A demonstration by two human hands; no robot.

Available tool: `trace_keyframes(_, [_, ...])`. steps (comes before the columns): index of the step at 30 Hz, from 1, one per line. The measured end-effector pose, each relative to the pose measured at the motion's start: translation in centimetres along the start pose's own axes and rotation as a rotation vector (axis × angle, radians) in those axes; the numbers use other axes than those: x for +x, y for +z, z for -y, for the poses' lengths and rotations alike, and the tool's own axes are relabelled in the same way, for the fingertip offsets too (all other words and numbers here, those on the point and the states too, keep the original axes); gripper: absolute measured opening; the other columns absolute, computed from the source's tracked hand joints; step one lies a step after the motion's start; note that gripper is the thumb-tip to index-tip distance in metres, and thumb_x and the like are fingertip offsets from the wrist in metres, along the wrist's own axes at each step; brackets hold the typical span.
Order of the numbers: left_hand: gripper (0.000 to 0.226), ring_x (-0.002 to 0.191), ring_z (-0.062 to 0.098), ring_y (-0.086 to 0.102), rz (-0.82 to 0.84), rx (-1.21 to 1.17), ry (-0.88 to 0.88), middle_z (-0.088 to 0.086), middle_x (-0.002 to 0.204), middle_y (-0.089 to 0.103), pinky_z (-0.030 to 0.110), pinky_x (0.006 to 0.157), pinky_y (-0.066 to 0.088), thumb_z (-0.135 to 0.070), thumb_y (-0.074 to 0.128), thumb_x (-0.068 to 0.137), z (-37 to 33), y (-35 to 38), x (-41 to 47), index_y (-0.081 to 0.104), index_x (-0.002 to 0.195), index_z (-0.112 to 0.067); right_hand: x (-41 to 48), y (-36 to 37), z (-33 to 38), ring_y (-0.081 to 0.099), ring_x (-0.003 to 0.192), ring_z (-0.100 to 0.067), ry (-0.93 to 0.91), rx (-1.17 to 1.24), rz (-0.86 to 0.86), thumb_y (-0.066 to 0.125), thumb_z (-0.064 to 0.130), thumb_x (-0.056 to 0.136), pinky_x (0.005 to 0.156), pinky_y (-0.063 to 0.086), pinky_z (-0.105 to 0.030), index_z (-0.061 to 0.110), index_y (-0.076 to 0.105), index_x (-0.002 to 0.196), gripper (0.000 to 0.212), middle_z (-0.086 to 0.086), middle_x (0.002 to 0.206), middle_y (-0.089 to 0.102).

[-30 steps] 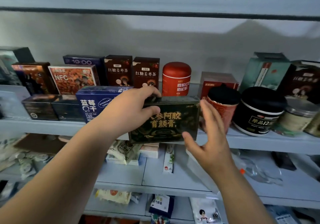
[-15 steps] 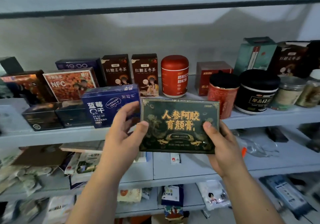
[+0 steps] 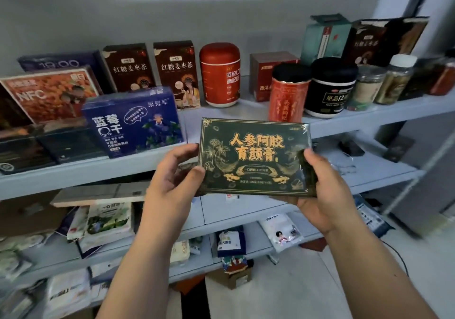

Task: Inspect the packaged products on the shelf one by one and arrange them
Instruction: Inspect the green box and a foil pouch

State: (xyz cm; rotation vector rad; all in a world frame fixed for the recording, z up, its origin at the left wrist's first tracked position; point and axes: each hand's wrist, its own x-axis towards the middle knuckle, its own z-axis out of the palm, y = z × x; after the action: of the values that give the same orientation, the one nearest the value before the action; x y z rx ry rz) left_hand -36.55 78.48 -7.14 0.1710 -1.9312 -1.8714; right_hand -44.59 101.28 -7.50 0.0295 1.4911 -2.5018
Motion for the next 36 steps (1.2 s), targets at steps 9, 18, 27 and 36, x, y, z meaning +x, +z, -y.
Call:
trace_keyframes(9, [0.007, 0.079, 0.018, 0.069, -0.067, -0.185, -0.180, 0.010, 0.104, 0.066, 0.029, 0.054, 0.054, -0.019, 0.057, 0.101, -1.2, 2.5, 0.6, 0.063, 0.105, -0.019, 1.2, -1.3, 2.3, 0.078, 0.084, -0.031, 0.151, 0.081, 0.073, 0.043, 0.041, 0.107, 0.051, 0.062, -0.034, 0.006, 0.064, 0.121, 0.043, -0.020, 0.105, 0.077])
trace_keyframes(18, [0.033, 0.090, 0.022, 0.075, -0.119, -0.083, -0.134, -0.004, 0.117, 0.067, 0.040, 0.064, 0.061, -0.006, 0.072, 0.088, -0.4, 5.3, 0.8, 0.059, 0.114, -0.021, 3.1, -2.4, 3.8, 0.076, 0.087, -0.025, 0.048, 0.008, 0.214, 0.042, 0.035, 0.105, 0.061, 0.063, -0.043, 0.013, 0.063, 0.129, 0.039, -0.010, 0.106, 0.078])
trace_keyframes(27, [0.073, 0.109, 0.023, 0.071, -0.096, -0.035, -0.116, -0.007, 0.140, 0.056, 0.048, 0.087, 0.061, -0.054, 0.086, 0.060, 0.3, 7.2, 1.7, 0.056, 0.124, -0.037, 2.2, -1.3, 4.4, 0.068, 0.120, -0.016, -0.166, -0.117, 0.460, 0.069, 0.035, 0.078, 0.099, 0.056, -0.045, 0.039, 0.064, 0.127, 0.050, 0.008, 0.125, 0.074])
trace_keyframes(36, [0.053, 0.110, 0.037, 0.059, 0.091, -0.374, -0.229, 0.023, 0.134, 0.061, 0.057, 0.092, 0.056, -0.028, 0.074, 0.080, -0.5, 8.8, 1.3, 0.062, 0.130, -0.017, 2.2, -0.7, 3.0, 0.057, 0.133, -0.006, -0.243, -0.289, 0.599, 0.068, 0.066, 0.080, 0.107, 0.049, -0.033, 0.054, 0.061, 0.132, 0.054, 0.017, 0.138, 0.065])
